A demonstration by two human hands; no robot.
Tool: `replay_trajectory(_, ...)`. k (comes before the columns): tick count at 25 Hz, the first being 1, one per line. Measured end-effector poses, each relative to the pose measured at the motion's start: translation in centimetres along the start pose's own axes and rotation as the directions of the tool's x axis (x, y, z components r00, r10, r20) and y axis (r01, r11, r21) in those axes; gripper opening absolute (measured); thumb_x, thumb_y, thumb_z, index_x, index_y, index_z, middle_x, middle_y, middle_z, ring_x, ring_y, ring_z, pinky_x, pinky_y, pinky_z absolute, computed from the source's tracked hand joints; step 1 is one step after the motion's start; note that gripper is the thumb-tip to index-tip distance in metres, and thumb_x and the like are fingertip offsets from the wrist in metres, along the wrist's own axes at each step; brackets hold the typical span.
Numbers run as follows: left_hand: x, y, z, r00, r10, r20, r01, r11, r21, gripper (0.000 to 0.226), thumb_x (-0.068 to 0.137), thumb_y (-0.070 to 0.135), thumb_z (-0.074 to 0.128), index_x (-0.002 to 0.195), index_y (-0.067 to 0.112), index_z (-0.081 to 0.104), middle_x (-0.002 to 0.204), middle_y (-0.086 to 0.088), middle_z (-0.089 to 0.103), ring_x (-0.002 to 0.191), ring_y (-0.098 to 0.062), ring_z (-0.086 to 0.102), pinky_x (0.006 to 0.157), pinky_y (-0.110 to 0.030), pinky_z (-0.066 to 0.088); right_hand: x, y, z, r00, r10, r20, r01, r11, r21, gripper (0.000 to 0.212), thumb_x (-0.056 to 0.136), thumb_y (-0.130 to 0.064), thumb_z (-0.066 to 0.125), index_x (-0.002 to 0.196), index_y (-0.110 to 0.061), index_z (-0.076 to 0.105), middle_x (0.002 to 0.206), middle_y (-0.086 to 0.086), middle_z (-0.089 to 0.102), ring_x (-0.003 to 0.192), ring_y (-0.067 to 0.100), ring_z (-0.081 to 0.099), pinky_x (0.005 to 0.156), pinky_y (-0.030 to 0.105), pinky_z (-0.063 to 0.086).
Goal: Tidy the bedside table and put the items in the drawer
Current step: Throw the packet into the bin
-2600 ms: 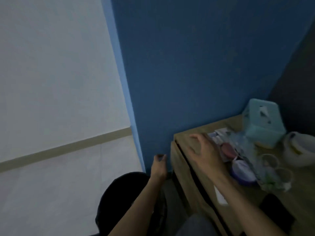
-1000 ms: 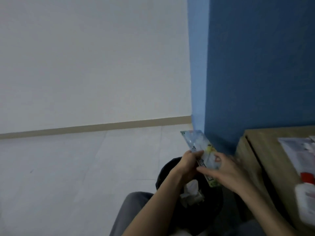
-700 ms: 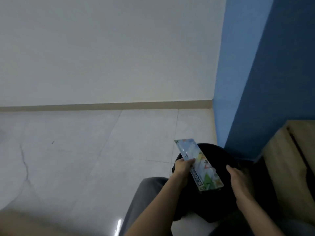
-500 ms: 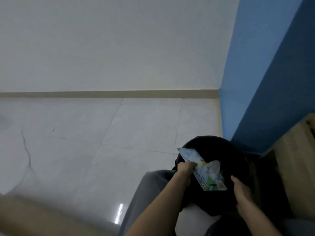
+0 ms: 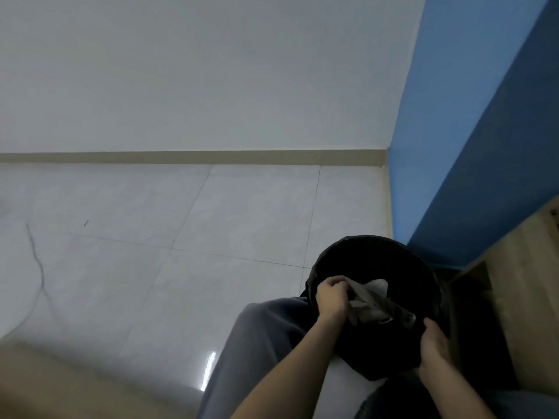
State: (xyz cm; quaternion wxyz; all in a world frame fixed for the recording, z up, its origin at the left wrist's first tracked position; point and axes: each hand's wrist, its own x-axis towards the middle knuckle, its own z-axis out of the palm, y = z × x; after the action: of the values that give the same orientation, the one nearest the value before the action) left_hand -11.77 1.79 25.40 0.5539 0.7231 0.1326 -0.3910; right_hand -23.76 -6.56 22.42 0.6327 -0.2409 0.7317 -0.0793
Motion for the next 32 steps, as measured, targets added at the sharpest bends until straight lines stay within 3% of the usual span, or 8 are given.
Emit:
replay_trajectory(2, -0.4, -1.0, -1.1, 0.962, 0.182, -0.202, -0.140, 0.968, 0.206, 0.034, 0.085, 0.002, 0.046, 0.117, 0.011, 0.057, 0.134, -0.007, 0.048, 0.114, -0.017, 0.052, 0.103, -0.032, 0.043, 1.0, -0.1, 0.3, 0.999, 0.031, 0.019, -0.031, 0.999, 0.012, 0.058, 0.087, -0.048, 0.044, 0.135, -0.015, 0.044, 0.135, 0.017, 0.050, 0.121, 0.036, 0.049, 0.103, 0.052, 0.038)
replay_trajectory(4, 0.2, -2.0, -2.0, 0.956, 0.154, -0.249, -0.096, 0.968, 0.232, 0.055, 0.082, 0.004, 0.048, 0.136, 0.011, 0.039, 0.147, -0.005, 0.030, 0.131, -0.025, 0.039, 0.113, -0.040, 0.033, -0.4, -0.9, 0.8, 0.997, 0.053, 0.060, -0.054, 0.998, 0.028, 0.057, 0.089, -0.048, 0.042, 0.135, -0.015, 0.043, 0.135, 0.016, 0.050, 0.121, 0.037, 0.049, 0.101, 0.051, 0.039)
replay_trajectory(7, 2.2, -2.2, -2.3, 0.978, -0.026, -0.209, 0.034, 0.999, 0.035, 0.067, 0.077, 0.005, 0.049, 0.140, 0.014, 0.028, 0.139, -0.016, 0.044, 0.122, -0.034, 0.048, 0.107, -0.045, 0.039, -1.3, -2.4, 1.8, 0.989, 0.017, 0.148, -0.021, 0.999, 0.032, 0.055, 0.093, -0.046, 0.038, 0.137, -0.013, 0.042, 0.135, 0.017, 0.049, 0.121, 0.037, 0.049, 0.092, 0.045, 0.042)
replay_trajectory(12, 5.2, -0.5, -2.8, 0.959, -0.183, -0.217, 0.172, 0.983, -0.066, 0.041, 0.086, 0.001, 0.044, 0.126, 0.002, 0.046, 0.111, -0.017, 0.059, 0.098, -0.032, 0.057, 0.093, -0.038, 0.050, -0.6, -5.6, 3.9, 0.979, -0.023, 0.202, 0.022, 1.000, 0.008, 0.055, 0.095, -0.044, 0.036, 0.140, -0.014, 0.035, 0.144, 0.015, 0.042, 0.127, 0.035, 0.043, 0.100, 0.050, 0.036)
replay_trajectory(18, 9.8, 2.7, -2.4, 0.969, -0.152, -0.197, 0.113, 0.974, -0.196, 0.025, 0.081, -0.009, 0.044, 0.101, -0.007, 0.058, 0.073, -0.012, 0.056, 0.065, -0.026, 0.054, 0.056, -0.029, 0.045, 1.5, -9.0, 8.5, 0.965, -0.060, 0.257, 0.050, 0.998, 0.046, 0.053, 0.095, -0.043, 0.034, 0.138, -0.013, 0.038, 0.143, 0.011, 0.043, 0.127, 0.034, 0.043, 0.103, 0.054, 0.034)
replay_trajectory(23, 12.5, 8.1, -1.4, 0.996, -0.092, 0.000, 0.084, 0.915, -0.394, 0.019, 0.092, 0.004, 0.044, 0.109, 0.001, 0.052, 0.093, -0.013, 0.061, 0.083, -0.026, 0.059, 0.074, -0.035, 0.050, 3.4, -12.6, 12.3, 0.931, -0.132, 0.342, 0.079, 0.983, 0.163, 0.055, 0.095, -0.048, 0.030, 0.140, -0.018, 0.037, 0.146, 0.013, 0.039, 0.131, 0.034, 0.039, 0.109, 0.054, 0.029)
replay_trajectory(27, 13.6, 11.2, -0.2, 0.980, -0.031, 0.196, 0.125, 0.862, -0.492, 0.039, 0.097, 0.015, 0.037, 0.133, 0.002, 0.043, 0.134, -0.016, 0.053, 0.123, -0.031, 0.051, 0.107, -0.043, 0.039, 4.1, -15.2, 13.5, 0.859, -0.221, 0.462, 0.098, 0.957, 0.274, 0.061, 0.093, -0.057, 0.016, 0.142, -0.025, 0.034, 0.153, 0.005, 0.028, 0.139, 0.027, 0.028, 0.114, 0.046, 0.020)
replay_trajectory(32, 11.9, 11.8, 0.6, 0.977, -0.007, 0.213, 0.117, 0.856, -0.504, 0.042, 0.097, 0.018, 0.035, 0.137, 0.004, 0.038, 0.143, -0.014, 0.043, 0.133, -0.032, 0.041, 0.113, -0.045, 0.030, 2.0, -15.5, 11.9, 0.817, -0.276, 0.507, 0.150, 0.949, 0.276, 0.066, 0.091, -0.061, 0.013, 0.145, -0.025, 0.025, 0.157, 0.001, 0.018, 0.143, 0.024, 0.017, 0.116, 0.046, 0.013)
